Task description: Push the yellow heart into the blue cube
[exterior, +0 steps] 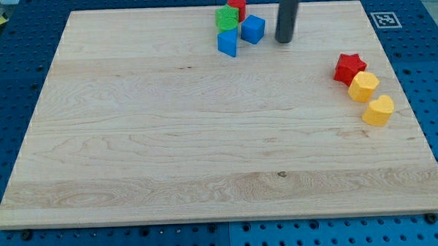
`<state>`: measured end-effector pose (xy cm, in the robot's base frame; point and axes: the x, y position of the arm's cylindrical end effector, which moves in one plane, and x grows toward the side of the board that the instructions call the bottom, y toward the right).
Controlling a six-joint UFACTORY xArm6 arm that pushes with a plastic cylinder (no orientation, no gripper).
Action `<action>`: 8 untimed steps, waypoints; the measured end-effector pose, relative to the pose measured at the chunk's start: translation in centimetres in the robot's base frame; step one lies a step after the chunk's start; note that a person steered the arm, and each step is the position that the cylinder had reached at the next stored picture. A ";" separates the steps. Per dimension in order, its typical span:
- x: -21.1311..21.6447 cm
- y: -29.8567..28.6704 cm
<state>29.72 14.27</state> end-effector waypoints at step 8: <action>20.5 10.7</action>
<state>50.19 25.02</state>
